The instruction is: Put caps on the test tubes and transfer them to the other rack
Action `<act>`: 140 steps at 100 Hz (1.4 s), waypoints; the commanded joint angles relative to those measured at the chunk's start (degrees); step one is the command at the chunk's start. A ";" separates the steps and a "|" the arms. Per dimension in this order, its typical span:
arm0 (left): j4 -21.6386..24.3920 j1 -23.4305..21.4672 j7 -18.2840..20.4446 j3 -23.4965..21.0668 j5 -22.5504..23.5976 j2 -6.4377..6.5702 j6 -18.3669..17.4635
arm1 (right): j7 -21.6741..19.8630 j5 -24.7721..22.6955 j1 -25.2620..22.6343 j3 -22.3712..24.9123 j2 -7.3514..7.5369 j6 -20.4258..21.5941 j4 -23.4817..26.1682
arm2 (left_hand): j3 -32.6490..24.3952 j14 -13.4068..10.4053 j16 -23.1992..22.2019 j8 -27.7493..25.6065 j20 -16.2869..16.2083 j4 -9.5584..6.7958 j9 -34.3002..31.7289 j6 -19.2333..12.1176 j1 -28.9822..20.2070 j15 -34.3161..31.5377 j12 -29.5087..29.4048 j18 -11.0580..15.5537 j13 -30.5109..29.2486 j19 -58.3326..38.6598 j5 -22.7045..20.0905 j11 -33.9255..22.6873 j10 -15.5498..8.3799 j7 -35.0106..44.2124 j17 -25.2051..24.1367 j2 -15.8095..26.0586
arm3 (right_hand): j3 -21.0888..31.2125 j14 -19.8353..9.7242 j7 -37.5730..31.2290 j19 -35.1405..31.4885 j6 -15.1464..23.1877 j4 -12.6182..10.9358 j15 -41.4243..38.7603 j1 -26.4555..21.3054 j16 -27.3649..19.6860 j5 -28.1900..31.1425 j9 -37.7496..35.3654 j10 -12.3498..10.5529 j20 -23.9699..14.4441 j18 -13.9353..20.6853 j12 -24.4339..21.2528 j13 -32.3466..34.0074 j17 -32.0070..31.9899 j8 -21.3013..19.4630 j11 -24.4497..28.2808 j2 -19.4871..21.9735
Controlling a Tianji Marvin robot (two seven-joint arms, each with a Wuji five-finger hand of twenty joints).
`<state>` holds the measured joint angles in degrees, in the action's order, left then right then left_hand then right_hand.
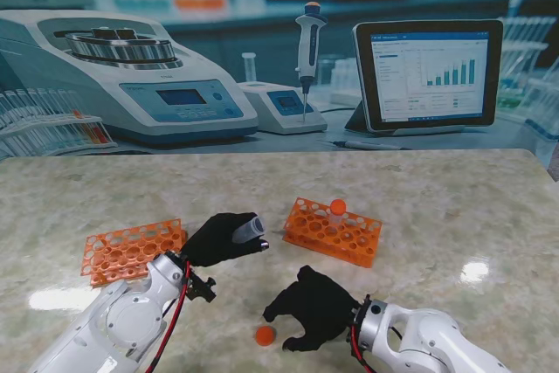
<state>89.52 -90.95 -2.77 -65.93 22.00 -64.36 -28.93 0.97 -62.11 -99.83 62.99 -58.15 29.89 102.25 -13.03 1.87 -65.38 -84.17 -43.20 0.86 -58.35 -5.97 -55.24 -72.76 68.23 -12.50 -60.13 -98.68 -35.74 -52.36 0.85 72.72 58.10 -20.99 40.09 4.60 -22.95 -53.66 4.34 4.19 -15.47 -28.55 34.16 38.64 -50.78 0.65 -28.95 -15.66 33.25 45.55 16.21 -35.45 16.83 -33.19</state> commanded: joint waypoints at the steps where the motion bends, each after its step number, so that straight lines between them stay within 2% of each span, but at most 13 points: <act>1: 0.57 -0.32 0.32 -0.08 0.00 0.10 -0.12 | -0.69 -0.23 0.68 -1.07 -0.13 -0.28 -0.52 | -1.97 -2.28 0.30 -4.08 1.86 0.67 -0.81 -3.25 -0.32 -1.09 -0.35 6.74 -2.19 -9.89 -1.84 -0.50 -1.75 5.48 3.55 0.80 | 1.54 -0.87 -0.15 -1.14 -0.99 0.96 -3.41 -1.17 1.02 -0.67 0.01 0.66 -1.35 0.33 0.97 1.41 -0.16 -0.77 0.71 -2.48; 28: 1.02 -0.87 0.42 -0.58 0.35 0.20 -0.48 | -1.79 -0.14 4.97 -6.38 0.24 -1.29 -3.06 | -1.78 -2.19 0.23 -4.10 2.13 0.68 -0.72 -3.30 -0.33 -0.94 -0.26 6.15 -2.10 -9.29 -1.69 -0.47 -1.87 5.42 3.48 1.04 | 2.02 -1.01 -0.14 -1.32 -0.62 0.97 -4.17 -1.56 2.29 -0.48 0.08 0.38 -1.88 0.53 1.71 1.29 -0.03 -1.24 0.97 -2.57; 78: 2.33 -2.18 0.77 -1.88 1.30 0.49 -1.39 | -1.16 1.54 10.43 -14.54 0.43 -1.09 -7.26 | -1.14 -1.91 0.01 -4.23 2.61 0.67 -0.46 -3.43 -0.40 -0.78 -0.15 5.39 -1.69 -9.08 -1.36 -0.47 -2.16 5.29 3.47 1.62 | 1.79 -1.51 0.24 -1.40 0.35 0.87 -4.17 -1.76 3.24 -0.91 0.73 -0.63 -2.45 0.86 1.57 0.47 -0.14 -1.43 0.13 -0.82; 106: 2.80 -2.71 0.48 -2.39 2.19 0.53 -1.45 | -0.78 1.23 12.08 -16.63 0.53 -1.36 -8.32 | -0.87 -1.57 -0.11 -4.30 3.18 0.62 -0.26 -3.52 -0.60 -0.89 -0.06 4.53 -1.19 -8.61 -1.27 -0.51 -2.15 5.25 3.43 1.73 | 1.56 -1.60 0.39 -1.35 1.06 0.74 -4.07 -2.48 3.42 -1.04 1.30 -1.25 -2.60 1.04 1.17 0.02 -0.21 -1.18 -0.41 0.24; 140: 3.27 -3.17 0.24 -2.78 2.70 0.55 -1.50 | -0.16 -2.01 13.36 -17.59 0.88 -3.01 -8.13 | -0.56 -1.36 -0.05 -4.39 3.64 0.58 -0.09 -3.54 -0.76 -1.05 0.08 4.00 -0.89 -8.61 -1.19 -0.57 -2.27 5.22 3.41 1.96 | 1.50 -1.73 0.87 -1.37 1.77 0.61 -4.15 -3.18 3.73 -1.27 2.44 -1.12 -2.75 1.42 0.82 -0.69 -0.40 -0.35 -0.91 0.67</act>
<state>92.30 -93.84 -2.59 -68.66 24.64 -63.91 -30.34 1.24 -63.93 -86.36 45.48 -57.44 27.40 93.82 -13.07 1.87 -65.38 -84.27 -41.17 0.81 -58.35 -6.14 -54.85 -72.76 68.23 -12.47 -60.13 -98.68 -35.75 -52.36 0.63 72.72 58.12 -20.99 40.67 4.06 -22.95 -54.33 5.15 4.19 -16.76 -31.12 36.91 38.65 -49.90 0.59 -30.50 -15.52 34.44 46.05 16.36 -36.21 16.41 -33.10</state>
